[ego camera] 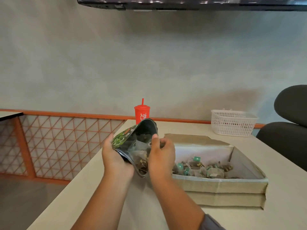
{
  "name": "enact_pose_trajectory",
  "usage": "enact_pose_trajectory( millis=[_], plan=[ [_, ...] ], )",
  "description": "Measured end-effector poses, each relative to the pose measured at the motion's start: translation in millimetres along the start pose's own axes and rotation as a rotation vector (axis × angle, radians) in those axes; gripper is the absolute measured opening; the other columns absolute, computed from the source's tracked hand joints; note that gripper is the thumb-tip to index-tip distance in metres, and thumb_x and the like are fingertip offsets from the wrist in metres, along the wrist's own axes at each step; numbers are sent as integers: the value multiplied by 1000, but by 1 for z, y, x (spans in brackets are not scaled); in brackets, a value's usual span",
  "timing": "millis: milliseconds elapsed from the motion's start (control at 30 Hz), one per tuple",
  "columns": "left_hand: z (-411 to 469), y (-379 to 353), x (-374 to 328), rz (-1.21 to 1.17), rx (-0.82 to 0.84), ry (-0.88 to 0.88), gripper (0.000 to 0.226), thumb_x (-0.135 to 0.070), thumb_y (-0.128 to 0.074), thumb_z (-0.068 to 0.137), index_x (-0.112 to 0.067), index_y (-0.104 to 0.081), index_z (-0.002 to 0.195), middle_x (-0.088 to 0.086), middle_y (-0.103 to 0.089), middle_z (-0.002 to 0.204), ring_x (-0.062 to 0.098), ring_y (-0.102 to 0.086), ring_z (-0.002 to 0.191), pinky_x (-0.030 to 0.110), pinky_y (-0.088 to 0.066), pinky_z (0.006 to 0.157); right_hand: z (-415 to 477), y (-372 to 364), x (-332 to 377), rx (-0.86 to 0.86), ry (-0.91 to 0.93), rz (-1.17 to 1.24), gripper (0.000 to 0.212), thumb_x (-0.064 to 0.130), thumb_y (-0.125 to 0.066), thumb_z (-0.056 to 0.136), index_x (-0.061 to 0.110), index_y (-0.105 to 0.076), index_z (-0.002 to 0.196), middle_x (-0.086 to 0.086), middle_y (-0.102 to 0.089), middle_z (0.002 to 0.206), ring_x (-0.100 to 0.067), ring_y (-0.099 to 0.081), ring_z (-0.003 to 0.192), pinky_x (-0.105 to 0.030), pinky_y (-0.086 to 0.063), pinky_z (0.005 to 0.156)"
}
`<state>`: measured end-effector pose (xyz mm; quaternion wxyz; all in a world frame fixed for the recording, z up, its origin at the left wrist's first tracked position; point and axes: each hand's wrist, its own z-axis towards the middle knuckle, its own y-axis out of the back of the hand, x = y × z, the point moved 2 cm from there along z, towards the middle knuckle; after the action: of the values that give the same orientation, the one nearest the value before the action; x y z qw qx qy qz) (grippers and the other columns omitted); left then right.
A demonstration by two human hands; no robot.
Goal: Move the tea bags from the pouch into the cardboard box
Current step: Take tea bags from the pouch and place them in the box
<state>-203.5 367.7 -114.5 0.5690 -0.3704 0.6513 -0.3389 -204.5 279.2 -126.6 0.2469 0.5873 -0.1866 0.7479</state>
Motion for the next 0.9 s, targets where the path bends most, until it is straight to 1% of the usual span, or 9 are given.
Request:
enact_pose_trajectory(
  millis=[100, 200, 267, 367, 500, 633, 733, 833, 900],
  plan=[
    [-11, 13, -10, 94, 77, -72, 53, -55, -48, 82, -14, -57, 115, 17, -65, 109, 34, -62, 101, 49, -47, 90, -6, -6, -7, 56, -19, 40, 28, 48, -42, 90, 23, -51, 81, -5, -61, 84, -20, -61, 75, -43, -54, 71],
    [-20, 35, -2, 442, 31, -78, 55, -46, -60, 72, -19, -56, 119, 11, -66, 111, 28, -63, 99, 44, -49, 84, -10, -11, -11, 85, 7, 30, 26, 52, -39, 83, 29, -50, 76, -2, -61, 84, -26, -63, 78, -48, -54, 73],
    [-20, 46, 5, 587, -68, -95, 47, -35, -65, 77, -19, -55, 120, 8, -65, 112, 25, -62, 100, 46, -50, 84, -15, -14, -13, 101, 25, -17, 28, 56, -35, 77, 34, -50, 83, 1, -61, 91, -25, -64, 83, -46, -54, 76],
    [-15, 51, 1, 646, -239, -187, 22, -26, -47, 96, -9, -58, 102, 11, -64, 97, 23, -61, 86, 37, -53, 68, -22, -10, -15, 136, 49, -86, 36, 47, -38, 82, 26, -54, 107, 0, -60, 101, -26, -64, 88, -45, -54, 79],
    [-4, 58, -14, 809, -383, -240, 26, -16, -38, 98, -13, -50, 75, 11, -58, 81, 25, -58, 73, 31, -49, 57, -20, 3, -10, 202, 139, -209, 23, 19, -41, 96, 19, -57, 112, -2, -54, 107, -22, -62, 87, -40, -54, 80],
    [8, 74, -22, 797, -444, -95, 12, 0, -43, 92, -2, -53, 87, 17, -58, 89, 23, -56, 65, 40, -54, 71, -18, 19, -2, 237, 268, -452, 27, 12, -39, 96, 11, -63, 108, 0, -50, 103, -14, -51, 77, -18, -38, 69],
    [11, 80, -22, 783, -451, -106, 24, 5, -44, 91, 5, -51, 113, 14, -56, 87, 18, -57, 58, 24, -54, 47, -20, 25, 5, 266, 357, -649, 28, 13, -38, 96, 9, -64, 107, -5, -49, 114, -20, -56, 81, -21, -42, 70],
    [8, 82, -22, 829, -463, -42, 9, -1, -46, 92, 0, -54, 90, 13, -61, 74, 15, -61, 41, 18, -47, 36, -18, 26, 9, 258, 421, -782, 25, 14, -39, 96, 7, -62, 104, -5, -44, 120, -18, -48, 72, -23, -40, 65],
    [7, 81, -20, 815, -462, -42, 11, -12, -51, 93, -5, -53, 85, 11, -61, 72, 16, -60, 48, 15, -43, 31, -17, 28, 10, 247, 445, -809, 22, 14, -41, 94, 7, -61, 102, -6, -44, 119, -18, -45, 71, -24, -37, 64]
  ],
)
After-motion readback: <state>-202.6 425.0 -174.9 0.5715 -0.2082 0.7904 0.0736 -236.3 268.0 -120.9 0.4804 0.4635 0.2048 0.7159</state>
